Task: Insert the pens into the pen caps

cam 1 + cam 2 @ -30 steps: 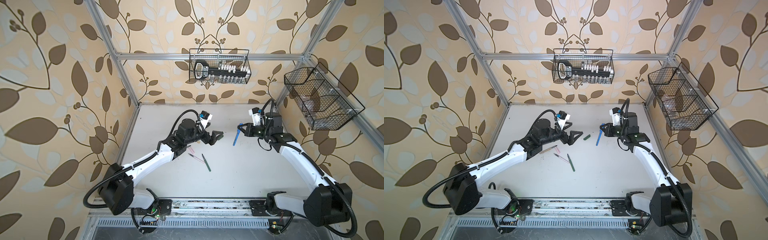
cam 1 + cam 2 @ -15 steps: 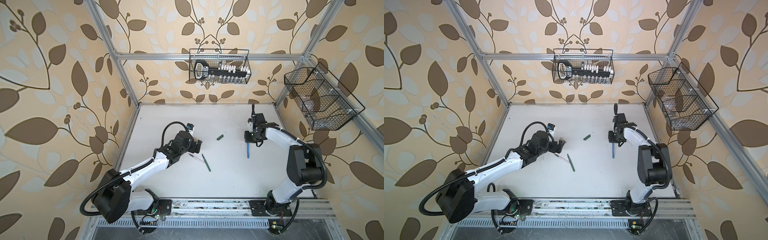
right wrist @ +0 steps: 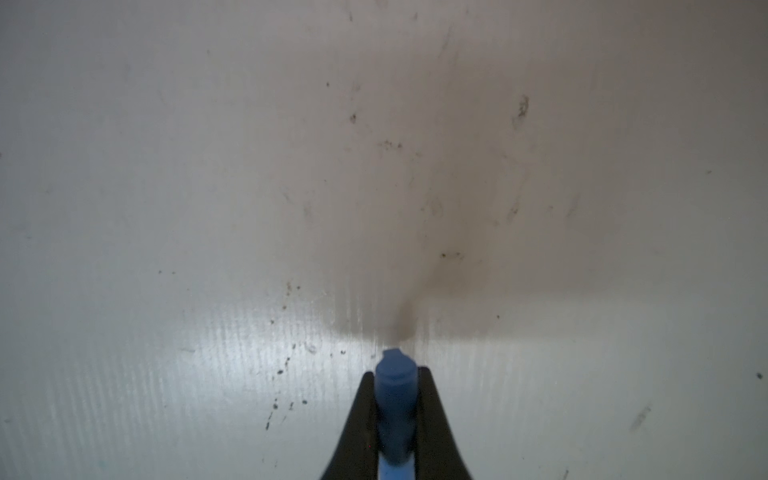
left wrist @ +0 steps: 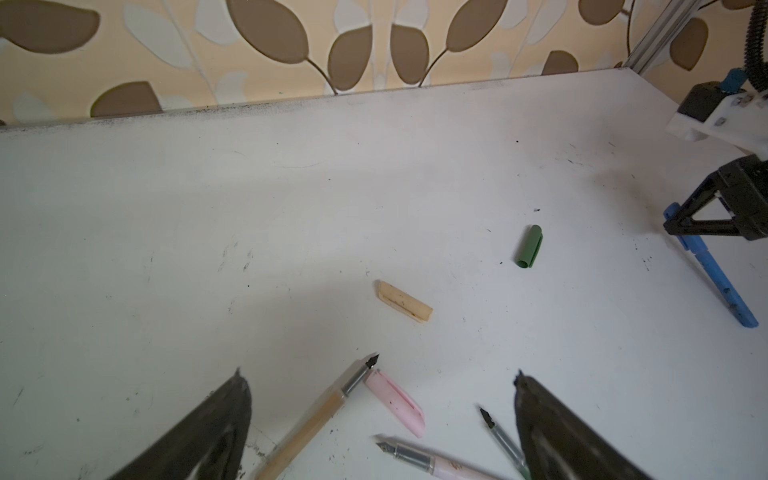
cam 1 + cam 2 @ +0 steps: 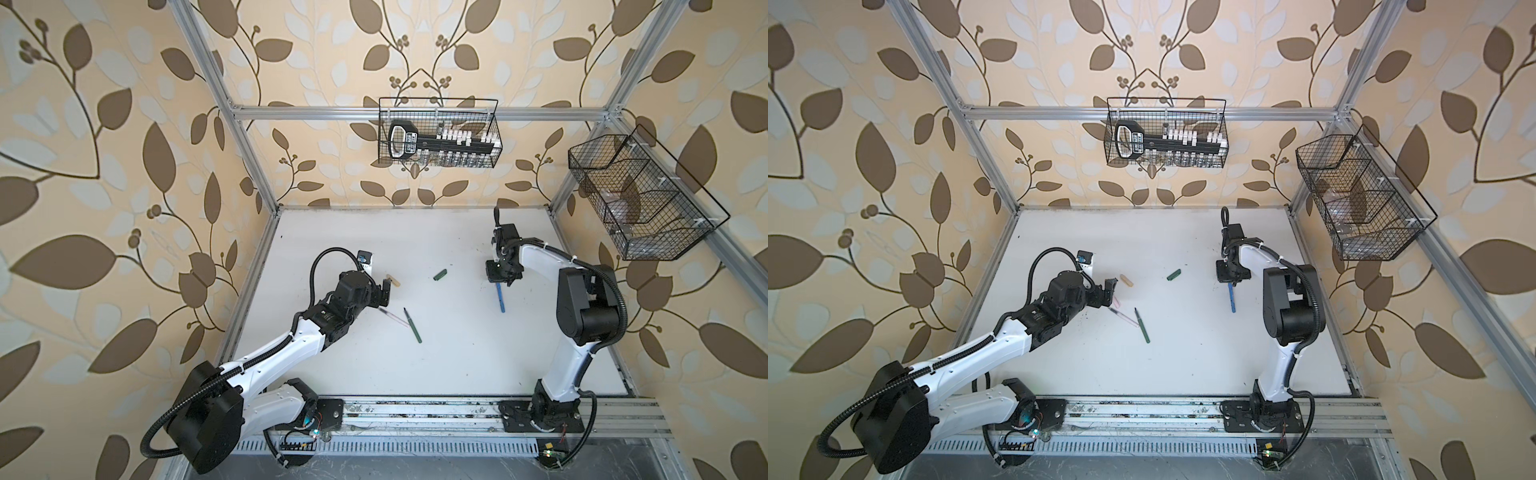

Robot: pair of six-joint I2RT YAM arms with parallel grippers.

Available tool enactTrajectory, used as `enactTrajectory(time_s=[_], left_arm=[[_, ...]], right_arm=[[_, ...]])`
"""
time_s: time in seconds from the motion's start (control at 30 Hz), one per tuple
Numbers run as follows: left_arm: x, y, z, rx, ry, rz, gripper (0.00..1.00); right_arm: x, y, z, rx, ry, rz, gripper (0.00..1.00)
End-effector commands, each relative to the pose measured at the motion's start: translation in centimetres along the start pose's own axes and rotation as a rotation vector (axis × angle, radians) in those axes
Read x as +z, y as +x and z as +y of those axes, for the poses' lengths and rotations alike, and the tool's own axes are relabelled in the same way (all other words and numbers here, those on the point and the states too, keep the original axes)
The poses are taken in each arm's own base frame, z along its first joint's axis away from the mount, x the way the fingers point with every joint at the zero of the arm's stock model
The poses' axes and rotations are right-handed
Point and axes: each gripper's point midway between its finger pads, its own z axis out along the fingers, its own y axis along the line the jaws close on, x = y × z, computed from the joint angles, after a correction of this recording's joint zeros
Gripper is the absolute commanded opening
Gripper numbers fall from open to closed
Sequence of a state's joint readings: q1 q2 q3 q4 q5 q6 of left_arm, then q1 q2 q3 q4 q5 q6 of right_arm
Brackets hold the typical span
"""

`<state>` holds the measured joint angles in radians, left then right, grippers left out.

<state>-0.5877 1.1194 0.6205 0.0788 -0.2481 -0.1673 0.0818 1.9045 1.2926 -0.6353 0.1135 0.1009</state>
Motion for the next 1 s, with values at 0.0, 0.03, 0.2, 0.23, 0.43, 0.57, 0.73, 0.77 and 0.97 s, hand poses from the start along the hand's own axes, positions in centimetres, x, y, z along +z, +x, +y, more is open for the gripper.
enactTrajectory(time_s=[0.0,0.03,0.2,0.23,0.43,0.57,0.73,0.77,0.97], left_arm=[[0.0,-1.1,0.6,-0.014,-0.032,-0.046,0.99],[0.1,-1.1,0.5,-0.013,-0.033,-0.044,0.99],[0.3,-1.1,0.6,0.004,-0.044,-0.027,0.99],[0.2,-1.2,0.8,0.005,-0.055,-0.027,0.99],[-0.9,-2.1,0.7,-0.052,-0.042,-0.053,0.99],[-2.1,-3.6,2.8,-0.071,-0.163,-0.085,0.99],[-3.8,-4.7,6.7,-0.092,-0.348,-0.221,0.99],[-4.4,-4.7,7.6,-0.109,-0.378,-0.238,0.99],[-5.8,-3.2,9.7,-0.179,-0.402,-0.297,0.99]], right_arm=[[0.1,-0.7,-0.6,-0.026,0.032,-0.007,0.21],[0.1,-0.6,-0.7,-0.028,0.038,-0.006,0.26],[-0.3,-0.9,-0.9,-0.041,0.045,-0.023,0.42],[-0.4,-1.0,-0.9,-0.042,0.046,-0.029,0.43],[-3.3,-2.0,-0.8,-0.022,0.027,-0.112,0.47],[-6.4,-2.2,0.1,-0.006,-0.031,-0.230,0.48],[-10.6,-1.7,4.0,-0.036,-0.221,-0.415,0.49],[-11.6,-1.2,4.9,-0.056,-0.243,-0.448,0.49],[-16.7,1.4,9.0,-0.103,-0.354,-0.600,0.53]])
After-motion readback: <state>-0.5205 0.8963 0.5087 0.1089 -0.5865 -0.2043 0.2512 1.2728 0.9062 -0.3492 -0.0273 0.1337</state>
